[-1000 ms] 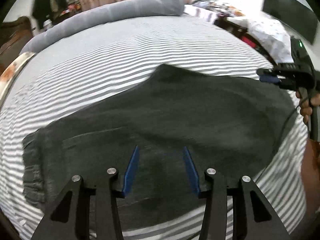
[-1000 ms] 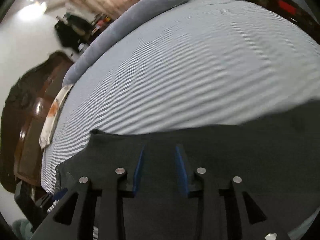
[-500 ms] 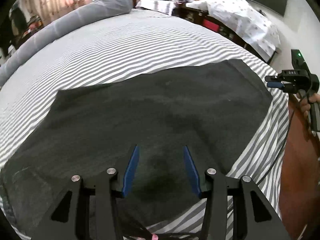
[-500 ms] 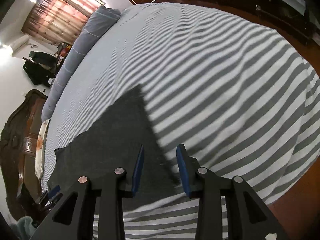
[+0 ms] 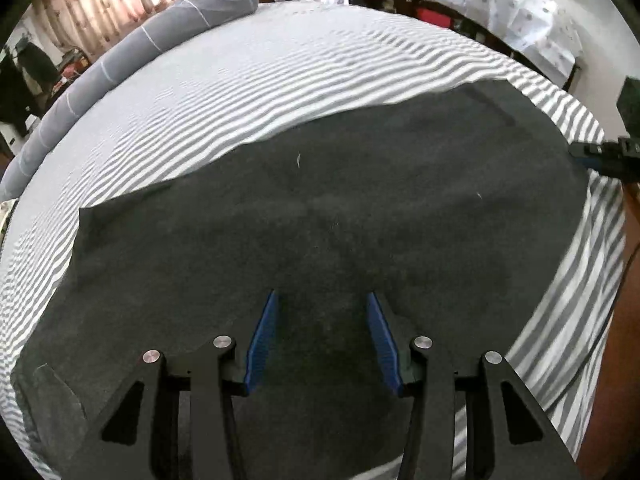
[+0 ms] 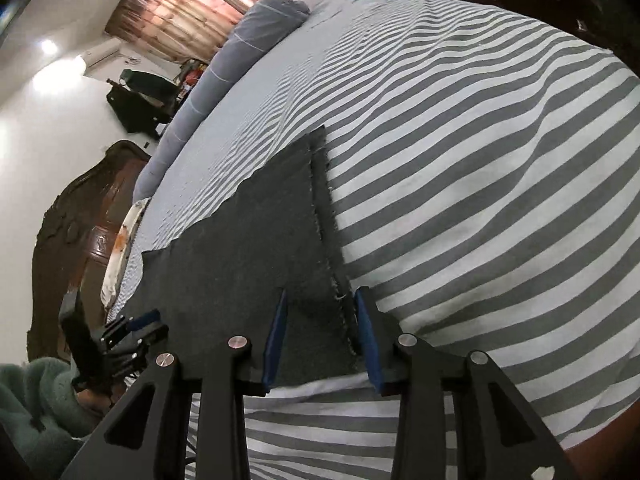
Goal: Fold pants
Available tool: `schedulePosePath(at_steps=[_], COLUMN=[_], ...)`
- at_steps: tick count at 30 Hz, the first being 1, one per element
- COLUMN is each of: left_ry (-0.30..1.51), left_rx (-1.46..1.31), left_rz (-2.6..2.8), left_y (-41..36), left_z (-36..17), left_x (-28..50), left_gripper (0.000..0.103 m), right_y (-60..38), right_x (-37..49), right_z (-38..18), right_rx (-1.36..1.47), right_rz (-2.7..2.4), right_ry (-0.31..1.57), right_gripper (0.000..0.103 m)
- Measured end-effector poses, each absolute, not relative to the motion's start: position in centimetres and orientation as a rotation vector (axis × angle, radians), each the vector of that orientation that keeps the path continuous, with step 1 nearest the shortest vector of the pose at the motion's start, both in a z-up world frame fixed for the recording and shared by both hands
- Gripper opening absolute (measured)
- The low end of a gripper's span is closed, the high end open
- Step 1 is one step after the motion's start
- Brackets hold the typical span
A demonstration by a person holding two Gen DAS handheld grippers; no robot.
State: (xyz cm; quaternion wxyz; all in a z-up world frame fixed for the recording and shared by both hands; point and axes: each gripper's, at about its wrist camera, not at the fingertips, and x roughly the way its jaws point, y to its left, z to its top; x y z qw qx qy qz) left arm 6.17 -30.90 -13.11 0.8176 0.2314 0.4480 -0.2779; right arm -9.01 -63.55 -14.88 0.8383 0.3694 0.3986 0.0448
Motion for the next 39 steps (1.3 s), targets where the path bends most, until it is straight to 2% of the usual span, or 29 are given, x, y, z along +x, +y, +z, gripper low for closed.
schedulePosePath(at_steps=[2, 8, 16, 20, 27, 39], left_ry=[0.938, 0.943, 1.043, 1.075, 1.072, 1.055], left_rx=[0.522, 0.534, 0.403, 0.246, 0.129, -0.059], left_rz=[-0.587, -0.587, -0.64, -0.7, -0.68, -0.53], left_y=[-31.3, -31.6, -29.5, -25.4, -16.3, -1.2], left_z=[-13.3, -13.5, -12.1, -9.7, -6.9, -6.6], left_x=[6.1, 6.2, 7.7, 8.1, 8.2, 9.4], left_gripper=[0.048, 0.048, 0.048, 0.048, 0.051, 0.051], right_y=[-63.6, -62.9, -60.7, -57.8, -48.5, -29.3], right_x=[-9.2, -9.6, -10.6, -9.7, -4.3, 5.5], right_z=[-15.2, -15.0, -10.4, -7.4, -3.5, -4.5], right_rx=[0.824, 0.842, 0.867, 0.857, 0.796, 0.65], right_rz=[0.095, 0.009, -0.051, -0.018, 0.148, 0.403], right_ry=[0.829, 0.819, 0.76, 0.738, 0.768, 0.96], right_gripper=[0.019, 0.006, 0.005, 0.005, 0.005, 0.004])
